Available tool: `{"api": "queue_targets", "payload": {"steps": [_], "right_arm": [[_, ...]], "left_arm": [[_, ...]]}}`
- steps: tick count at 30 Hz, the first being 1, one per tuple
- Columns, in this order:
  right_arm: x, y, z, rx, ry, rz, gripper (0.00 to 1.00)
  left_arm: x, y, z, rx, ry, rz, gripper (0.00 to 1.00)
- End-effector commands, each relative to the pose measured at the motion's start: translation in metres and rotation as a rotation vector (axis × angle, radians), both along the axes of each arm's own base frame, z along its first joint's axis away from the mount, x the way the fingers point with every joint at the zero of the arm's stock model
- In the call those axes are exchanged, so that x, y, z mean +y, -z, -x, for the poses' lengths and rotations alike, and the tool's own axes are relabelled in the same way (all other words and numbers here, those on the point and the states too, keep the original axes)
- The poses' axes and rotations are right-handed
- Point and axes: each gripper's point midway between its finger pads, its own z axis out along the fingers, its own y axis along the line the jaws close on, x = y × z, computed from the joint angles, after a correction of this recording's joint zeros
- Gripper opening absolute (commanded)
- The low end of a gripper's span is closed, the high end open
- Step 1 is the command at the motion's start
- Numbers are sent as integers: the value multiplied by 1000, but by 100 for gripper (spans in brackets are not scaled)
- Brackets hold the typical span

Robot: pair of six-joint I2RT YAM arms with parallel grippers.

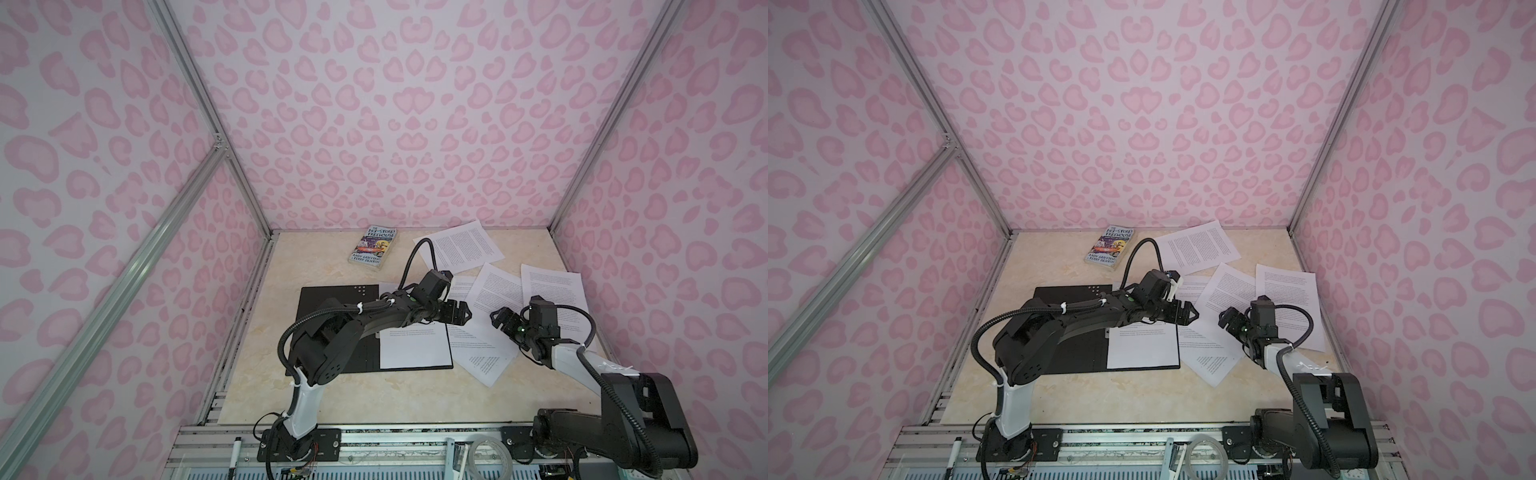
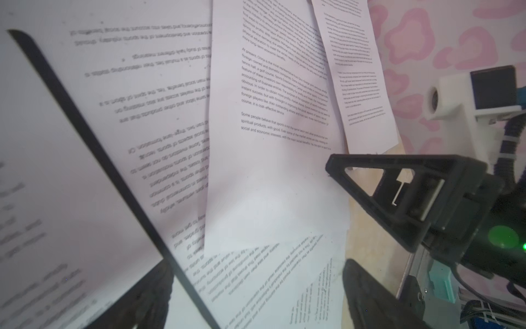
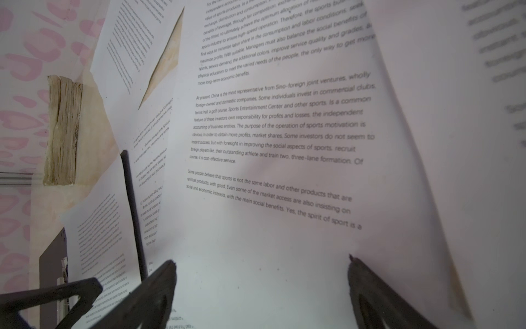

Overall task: Put the files into the folder
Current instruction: 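Reach the left gripper across to the scattered sheets while the right gripper draws back, then grasp a printed paper sheet from the pile with the left gripper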

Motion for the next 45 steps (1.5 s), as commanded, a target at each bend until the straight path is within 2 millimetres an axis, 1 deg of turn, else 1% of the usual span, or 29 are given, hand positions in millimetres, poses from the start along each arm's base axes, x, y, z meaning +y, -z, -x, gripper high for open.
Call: {"api": "queue_targets", "payload": {"steps": [1,6,9,12,17,23,32,35,39,45], "right_arm": [[5,13,12,68,-1,-35,94],[4,14,13,72,3,-42,94],[5,14,13,72,3,-50,94],[6,16,12,74,-1,-58,94],[7,16,11,75,-5,-68,93],[8,16,11,74,-6,-72,93],[11,16,10,70,-17,-86,93],[12,15,10,64,-19,-89,93],[12,12,10,55,-19,-92,94],[12,10,9,47,-21,-94,94]], "left_arm": [[-8,17,1,19,70,-47,94],[-21,29,-7,26,103,-66,95],[-23,37,-13,37,102,-76,95],[-24,41,-16,50,99,-71,96],[-26,46,-15,87,108,-47,98],[-36,33,-8,153,146,62,97],[-41,8,-6,217,184,214,96],[-46,0,-4,226,199,257,93],[-45,2,-7,222,180,248,88],[-45,11,-12,242,153,228,70]]}}
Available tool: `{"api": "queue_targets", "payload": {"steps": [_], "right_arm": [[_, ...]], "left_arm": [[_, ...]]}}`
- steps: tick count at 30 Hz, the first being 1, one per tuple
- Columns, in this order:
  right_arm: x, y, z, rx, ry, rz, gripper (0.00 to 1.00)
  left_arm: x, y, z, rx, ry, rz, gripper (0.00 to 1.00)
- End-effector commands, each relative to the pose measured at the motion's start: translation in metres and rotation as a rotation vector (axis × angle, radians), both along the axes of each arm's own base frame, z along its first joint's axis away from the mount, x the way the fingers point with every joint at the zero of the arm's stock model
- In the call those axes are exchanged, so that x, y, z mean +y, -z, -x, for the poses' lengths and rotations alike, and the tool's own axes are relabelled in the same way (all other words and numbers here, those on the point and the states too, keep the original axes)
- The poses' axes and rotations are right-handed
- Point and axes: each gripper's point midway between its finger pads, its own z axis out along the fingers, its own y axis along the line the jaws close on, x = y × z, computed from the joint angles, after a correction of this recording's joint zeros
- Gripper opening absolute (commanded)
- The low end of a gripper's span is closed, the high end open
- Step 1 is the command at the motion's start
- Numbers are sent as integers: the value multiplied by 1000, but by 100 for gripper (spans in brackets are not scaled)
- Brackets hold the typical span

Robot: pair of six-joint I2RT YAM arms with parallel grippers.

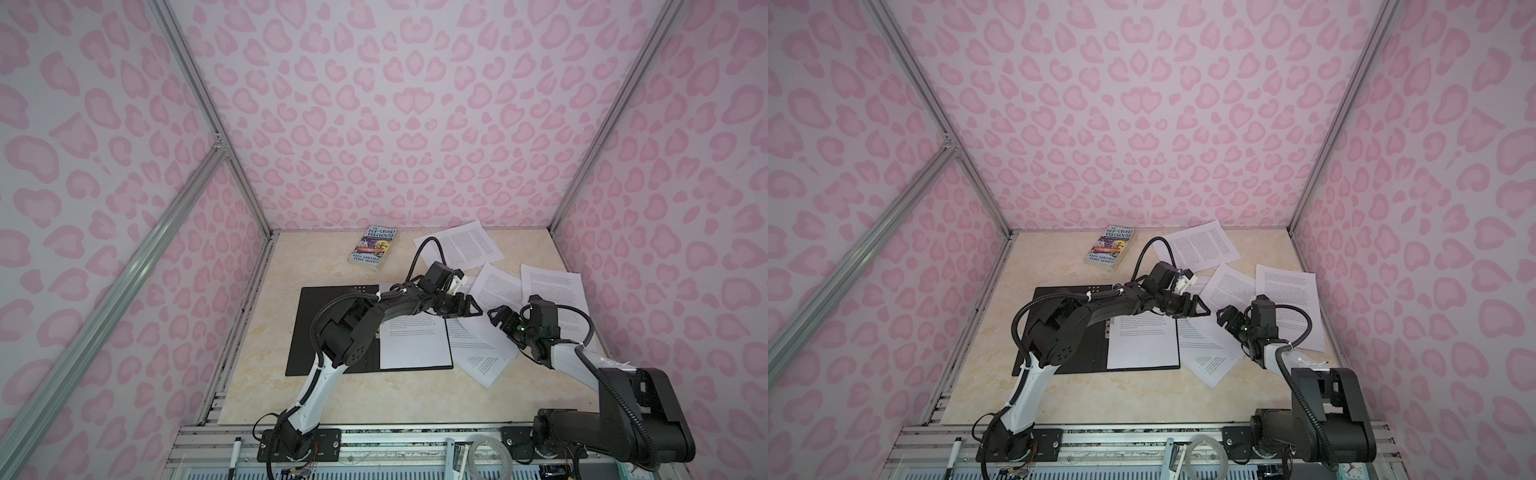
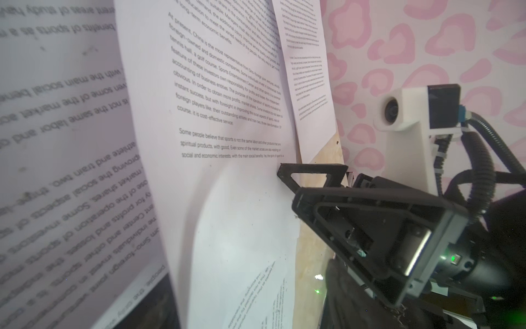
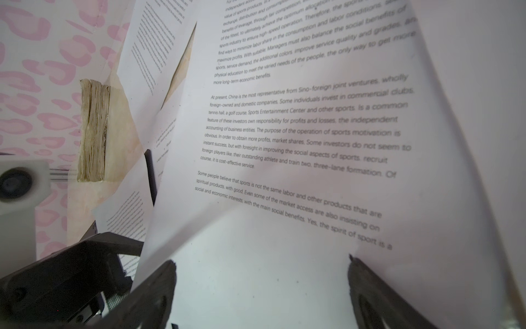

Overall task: Put the files into the folder
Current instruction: 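Grasp a printed paper sheet from the pile with the left gripper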

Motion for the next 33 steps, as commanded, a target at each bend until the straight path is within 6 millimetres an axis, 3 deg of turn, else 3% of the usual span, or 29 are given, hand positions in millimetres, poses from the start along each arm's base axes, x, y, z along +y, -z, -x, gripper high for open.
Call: {"api": "queue_targets", "payload": {"steps": [1,8,11,15,21,29,33], "right_arm": [[3,13,15,75,-3,-18,94],[-1,7,16,59,6,6,95],[-4,2,16,43,13,21,96],[-4,-4,15,12,6,33,97],[-8,-20,15,-41,4,82,97],[-14,-41,18,-114,19,149,98],[-14,-47,20,-141,21,155,98]], "left_arm": [[-4,2,-5,3,-9,6,67],[-4,5,-12,18,-36,-14,38],[-3,3,-15,17,-49,-25,20],[-8,-17,-17,6,-49,9,3],[-12,-83,-17,-66,-43,93,3],[19,-198,2,-239,-53,204,3],[34,-243,18,-295,-43,257,3]]}}
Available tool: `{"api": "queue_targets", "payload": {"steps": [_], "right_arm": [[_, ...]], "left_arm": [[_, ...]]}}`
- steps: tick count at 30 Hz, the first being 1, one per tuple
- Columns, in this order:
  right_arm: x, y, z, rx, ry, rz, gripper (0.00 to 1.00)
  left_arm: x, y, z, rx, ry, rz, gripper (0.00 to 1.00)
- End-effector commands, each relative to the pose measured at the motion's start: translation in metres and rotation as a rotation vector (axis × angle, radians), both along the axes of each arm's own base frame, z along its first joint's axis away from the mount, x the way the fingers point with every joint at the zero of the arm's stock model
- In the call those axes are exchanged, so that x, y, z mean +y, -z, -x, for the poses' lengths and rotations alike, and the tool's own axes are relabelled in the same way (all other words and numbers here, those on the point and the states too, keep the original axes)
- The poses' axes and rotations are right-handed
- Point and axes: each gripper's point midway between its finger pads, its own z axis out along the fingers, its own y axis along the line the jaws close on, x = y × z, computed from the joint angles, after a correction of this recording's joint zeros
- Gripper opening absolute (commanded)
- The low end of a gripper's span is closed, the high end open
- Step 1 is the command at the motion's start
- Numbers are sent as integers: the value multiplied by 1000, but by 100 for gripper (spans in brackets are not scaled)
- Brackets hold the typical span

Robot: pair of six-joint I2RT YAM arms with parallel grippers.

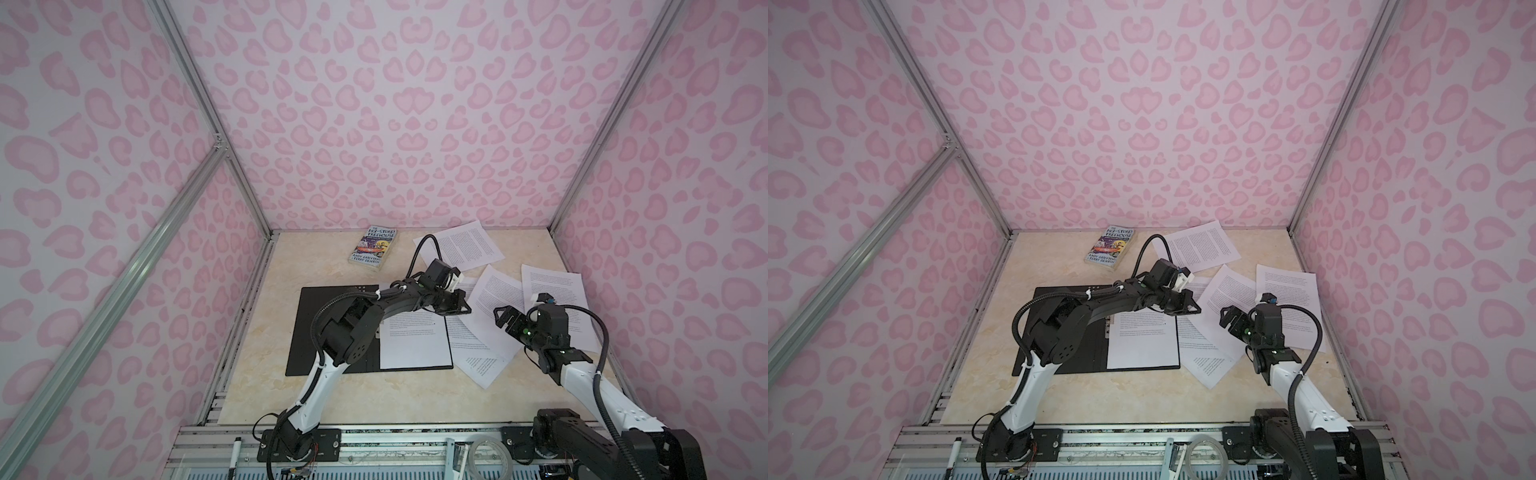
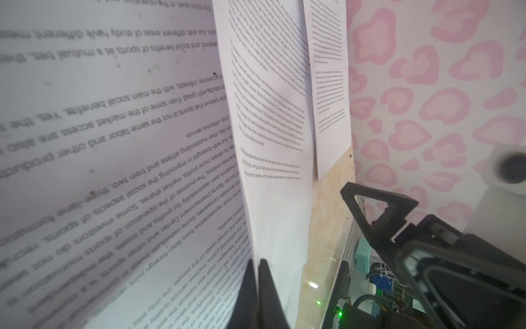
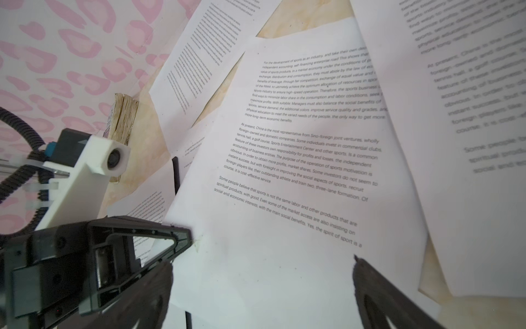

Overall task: Put the files into the folder
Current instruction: 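Grasp a printed paper sheet from the pile with the left gripper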

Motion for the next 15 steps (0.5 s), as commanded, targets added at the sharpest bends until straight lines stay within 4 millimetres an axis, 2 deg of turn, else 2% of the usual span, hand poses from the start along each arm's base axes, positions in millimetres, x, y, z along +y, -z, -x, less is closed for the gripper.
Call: {"api": "queue_targets", "payload": {"steps": [1,6,15], "right_arm": [[-5,1,3,-2,13,30,98],[-4,0,3,-13,8,25,98],[3,0,1,-18,-22,0,98]], "left_arm": [[32,-258,30,-355,17,318,3],[48,-290,40,-421,9,336,3],[62,-314,49,-515,10,363,4]]}}
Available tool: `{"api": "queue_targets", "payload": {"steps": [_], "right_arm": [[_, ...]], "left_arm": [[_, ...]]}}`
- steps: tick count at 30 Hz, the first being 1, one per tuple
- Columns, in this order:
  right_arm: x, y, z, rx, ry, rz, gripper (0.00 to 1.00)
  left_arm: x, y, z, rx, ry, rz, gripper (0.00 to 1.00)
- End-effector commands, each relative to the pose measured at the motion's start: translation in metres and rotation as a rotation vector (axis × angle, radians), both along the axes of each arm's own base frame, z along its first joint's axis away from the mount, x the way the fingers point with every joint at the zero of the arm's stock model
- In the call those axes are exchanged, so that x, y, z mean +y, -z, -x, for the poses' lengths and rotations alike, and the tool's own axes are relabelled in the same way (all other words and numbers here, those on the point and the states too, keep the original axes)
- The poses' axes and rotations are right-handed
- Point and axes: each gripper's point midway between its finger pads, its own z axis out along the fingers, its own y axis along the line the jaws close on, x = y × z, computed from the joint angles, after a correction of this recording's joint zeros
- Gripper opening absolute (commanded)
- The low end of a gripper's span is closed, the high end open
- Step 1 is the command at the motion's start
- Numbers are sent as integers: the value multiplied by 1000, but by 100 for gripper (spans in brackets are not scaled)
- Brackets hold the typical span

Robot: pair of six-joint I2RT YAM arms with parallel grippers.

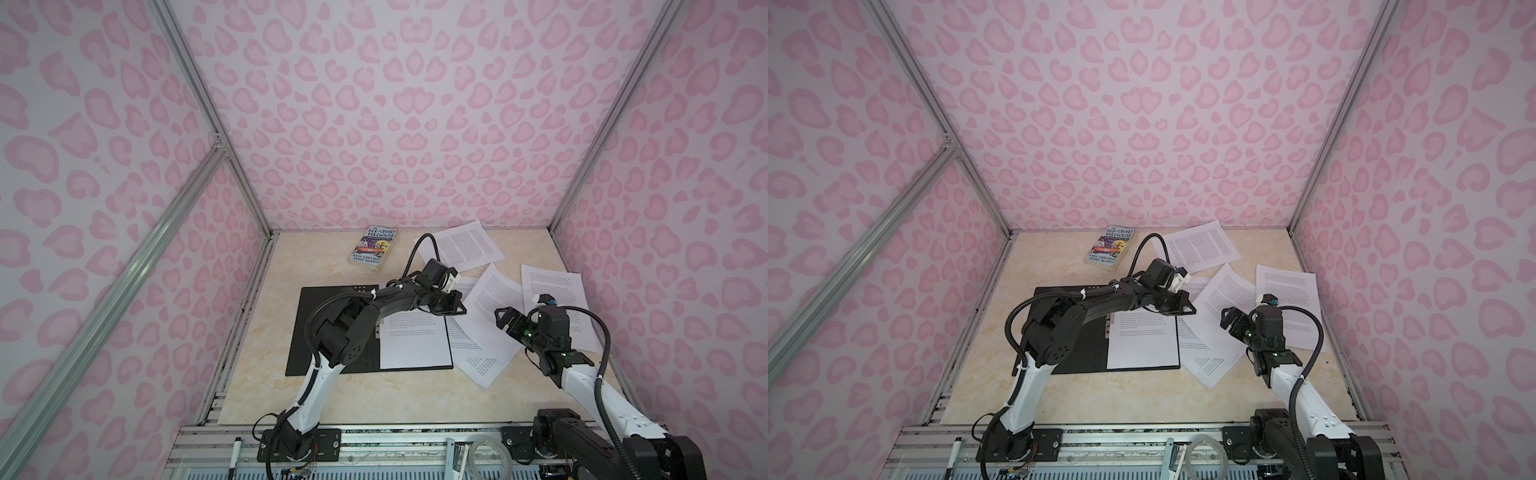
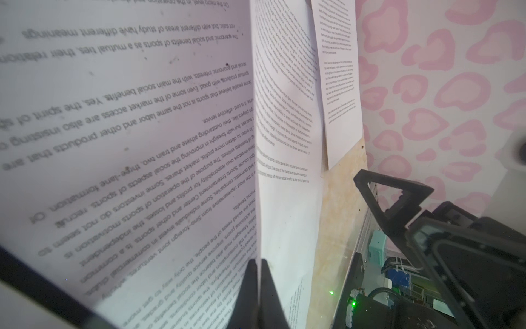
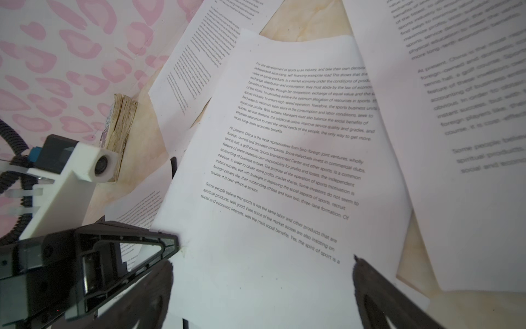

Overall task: Put the files into the folder
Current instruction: 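Grasp a printed paper sheet from the pile with the left gripper, then carry the sheet to the folder and lay it down with the left gripper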

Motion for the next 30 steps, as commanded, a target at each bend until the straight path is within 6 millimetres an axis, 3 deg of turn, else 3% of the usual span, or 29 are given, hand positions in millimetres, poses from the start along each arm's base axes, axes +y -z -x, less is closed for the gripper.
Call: {"api": "queue_targets", "payload": {"steps": [1,11,19,23,28,30], "right_arm": [[4,0,-2,-16,-21,-9,97],[7,-1,-3,-21,-32,-20,98],[12,-3,-4,-32,-49,-19,98],[17,-3,-6,-37,-70,-27,98],[25,0,-9,-22,-93,-20,98],[30,1,-12,-30,-107,-36,98]], "left_arm": [[48,-310,46,-470,3,405,4],[58,-325,52,-530,-2,420,3],[76,-320,47,-559,-78,372,3],[96,-310,36,-553,-167,328,3],[136,-289,16,-489,-318,286,3],[157,-266,7,-437,-383,259,3]]}}
